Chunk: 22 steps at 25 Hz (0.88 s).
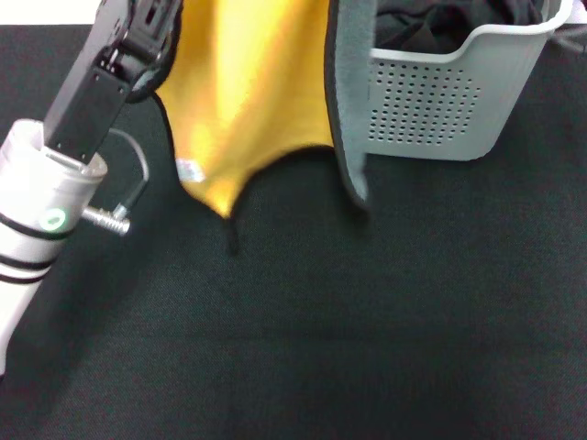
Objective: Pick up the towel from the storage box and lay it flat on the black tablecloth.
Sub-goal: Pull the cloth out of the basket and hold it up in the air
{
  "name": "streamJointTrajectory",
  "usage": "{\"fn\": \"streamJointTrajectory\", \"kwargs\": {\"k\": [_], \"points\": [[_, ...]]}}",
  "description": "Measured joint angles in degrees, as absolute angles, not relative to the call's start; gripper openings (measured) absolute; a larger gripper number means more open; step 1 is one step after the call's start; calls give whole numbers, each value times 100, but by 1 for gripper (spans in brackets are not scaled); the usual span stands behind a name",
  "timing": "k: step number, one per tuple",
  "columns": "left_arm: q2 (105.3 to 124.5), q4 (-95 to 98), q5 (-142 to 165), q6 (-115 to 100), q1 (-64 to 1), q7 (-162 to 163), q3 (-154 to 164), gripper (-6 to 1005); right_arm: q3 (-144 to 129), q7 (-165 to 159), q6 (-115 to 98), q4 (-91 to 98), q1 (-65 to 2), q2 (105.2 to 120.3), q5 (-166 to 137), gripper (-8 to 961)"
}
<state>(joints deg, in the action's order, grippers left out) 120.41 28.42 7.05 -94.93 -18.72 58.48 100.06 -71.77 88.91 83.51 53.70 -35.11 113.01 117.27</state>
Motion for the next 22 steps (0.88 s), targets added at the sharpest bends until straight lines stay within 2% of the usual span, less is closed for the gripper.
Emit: {"fn": "streamJointTrajectory", "kwargs": {"k": [5,15,22], "points": [[12046,2349,764,-9766,-1871,6015,10075,140,-6888,8048,8073,6364,-3652,11288,11015,11],[12054,1627,978,-9705,-2047,6026,10427,154,-6401,6751,8037,7608,-4142,11280,9911,11],[12076,1603,948,-9263,-1973,5918,10680,323,-6245,6697,7672,7908,-4153,11365,9771,11]]}}
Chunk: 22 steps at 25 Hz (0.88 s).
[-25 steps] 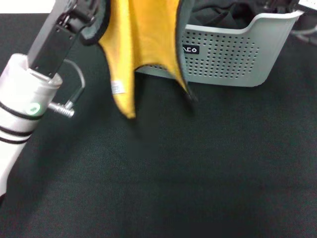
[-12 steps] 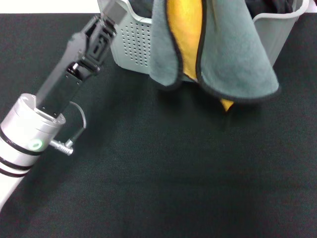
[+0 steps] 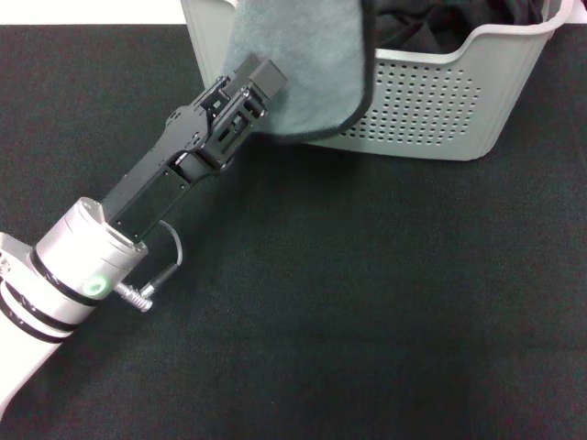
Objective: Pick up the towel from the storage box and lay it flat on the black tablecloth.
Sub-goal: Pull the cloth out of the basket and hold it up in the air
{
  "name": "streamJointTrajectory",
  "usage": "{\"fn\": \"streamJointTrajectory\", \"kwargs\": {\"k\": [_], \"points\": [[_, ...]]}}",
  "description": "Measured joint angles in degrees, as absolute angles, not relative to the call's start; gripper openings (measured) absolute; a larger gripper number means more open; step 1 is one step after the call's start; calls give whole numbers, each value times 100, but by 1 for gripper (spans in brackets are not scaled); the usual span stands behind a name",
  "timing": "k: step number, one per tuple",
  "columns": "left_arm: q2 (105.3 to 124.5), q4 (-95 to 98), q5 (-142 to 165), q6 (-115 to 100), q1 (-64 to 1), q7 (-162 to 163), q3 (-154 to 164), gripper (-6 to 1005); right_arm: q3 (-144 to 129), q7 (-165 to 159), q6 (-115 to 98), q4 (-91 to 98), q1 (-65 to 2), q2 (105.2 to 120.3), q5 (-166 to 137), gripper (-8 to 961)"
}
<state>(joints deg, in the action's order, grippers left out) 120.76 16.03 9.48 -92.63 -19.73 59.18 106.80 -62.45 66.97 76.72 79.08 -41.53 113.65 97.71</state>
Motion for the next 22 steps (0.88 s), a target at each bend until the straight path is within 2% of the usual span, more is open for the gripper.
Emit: {"fn": "streamJointTrajectory", "kwargs": {"k": [7,13,18,22], "points": [[12076,1591,931,-8953,-1875,5819,10682,530,-6237,6694,7188,7944,-4245,11359,9755,11],[12076,1597,924,-8620,-1971,5673,10932,790,-6241,6754,6909,7944,-4315,11442,9757,11],[12076,1638,927,-8401,-2188,5668,11346,837,-6245,6816,6816,7893,-4466,11497,9774,11],[12076,1760,926,-8319,-2251,5513,11430,837,-6285,6961,6722,7828,-4485,11551,9766,11]]}}
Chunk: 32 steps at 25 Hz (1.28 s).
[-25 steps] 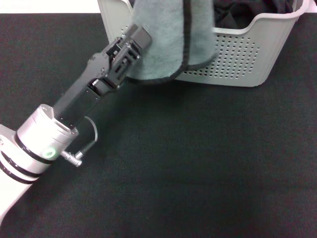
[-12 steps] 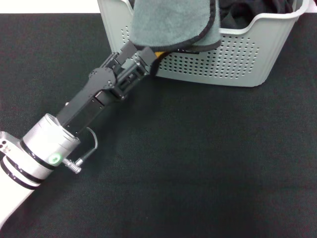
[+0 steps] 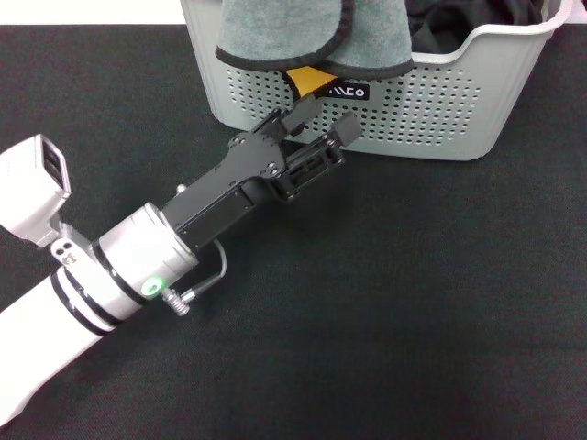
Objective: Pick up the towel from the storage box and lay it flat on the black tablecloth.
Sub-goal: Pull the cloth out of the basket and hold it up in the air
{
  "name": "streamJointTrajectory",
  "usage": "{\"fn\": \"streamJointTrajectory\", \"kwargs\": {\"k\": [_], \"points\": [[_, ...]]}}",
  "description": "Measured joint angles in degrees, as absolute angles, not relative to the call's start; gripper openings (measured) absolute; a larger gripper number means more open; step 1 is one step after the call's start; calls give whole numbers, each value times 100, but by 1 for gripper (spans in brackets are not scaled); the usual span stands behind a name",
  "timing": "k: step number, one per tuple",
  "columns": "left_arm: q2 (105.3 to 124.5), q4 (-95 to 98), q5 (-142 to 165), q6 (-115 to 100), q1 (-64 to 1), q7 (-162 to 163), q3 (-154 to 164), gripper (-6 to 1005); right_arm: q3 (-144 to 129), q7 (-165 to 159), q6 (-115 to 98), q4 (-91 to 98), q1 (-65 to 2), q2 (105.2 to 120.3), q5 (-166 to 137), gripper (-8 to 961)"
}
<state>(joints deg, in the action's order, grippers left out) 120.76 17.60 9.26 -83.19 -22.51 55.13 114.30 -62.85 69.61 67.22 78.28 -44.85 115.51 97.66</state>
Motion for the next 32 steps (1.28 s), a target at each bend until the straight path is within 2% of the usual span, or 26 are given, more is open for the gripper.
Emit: {"fn": "streamJointTrajectory", "kwargs": {"k": [12,32], "points": [[12076,1977,359,-8361,-2274,5159,11412,835,-6321,7121,6692,7388,-4516,11558,9754,11],[12043,1920,-110,-9056,-1878,4924,11373,834,-6307,7180,6495,7164,-4535,11504,9681,10]]}}
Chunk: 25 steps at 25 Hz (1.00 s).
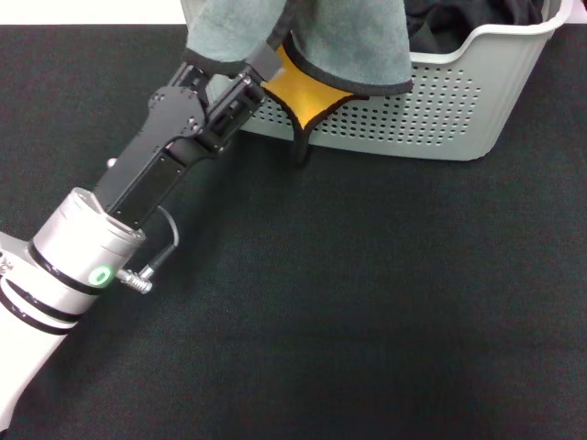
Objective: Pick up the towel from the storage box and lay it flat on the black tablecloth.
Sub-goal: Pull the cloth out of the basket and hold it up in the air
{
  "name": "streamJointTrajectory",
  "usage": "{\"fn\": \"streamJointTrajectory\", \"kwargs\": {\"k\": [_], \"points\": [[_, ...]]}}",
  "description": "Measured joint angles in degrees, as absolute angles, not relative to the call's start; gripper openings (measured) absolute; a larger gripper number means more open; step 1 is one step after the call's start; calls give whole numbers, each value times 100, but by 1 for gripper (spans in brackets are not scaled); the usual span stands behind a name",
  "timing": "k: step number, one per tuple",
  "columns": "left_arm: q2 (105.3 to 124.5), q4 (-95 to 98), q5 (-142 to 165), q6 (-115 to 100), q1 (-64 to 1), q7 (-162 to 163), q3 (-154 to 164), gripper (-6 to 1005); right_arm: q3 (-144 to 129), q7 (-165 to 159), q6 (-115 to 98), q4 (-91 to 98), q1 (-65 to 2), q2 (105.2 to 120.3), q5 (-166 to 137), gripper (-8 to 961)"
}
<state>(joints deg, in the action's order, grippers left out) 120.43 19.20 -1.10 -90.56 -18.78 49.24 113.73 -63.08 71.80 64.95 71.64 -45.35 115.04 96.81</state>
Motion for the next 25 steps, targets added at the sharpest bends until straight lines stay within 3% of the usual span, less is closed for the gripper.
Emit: {"fn": "streamJointTrajectory", "kwargs": {"k": [15,25], "points": [[12067,1927,-531,-9235,-1868,4187,11373,832,-6468,6352,7058,7409,-4432,11537,9066,10],[12076,1922,-531,-9183,-2022,2729,11451,831,-6409,5667,7098,7648,-4540,11424,9011,10]]}}
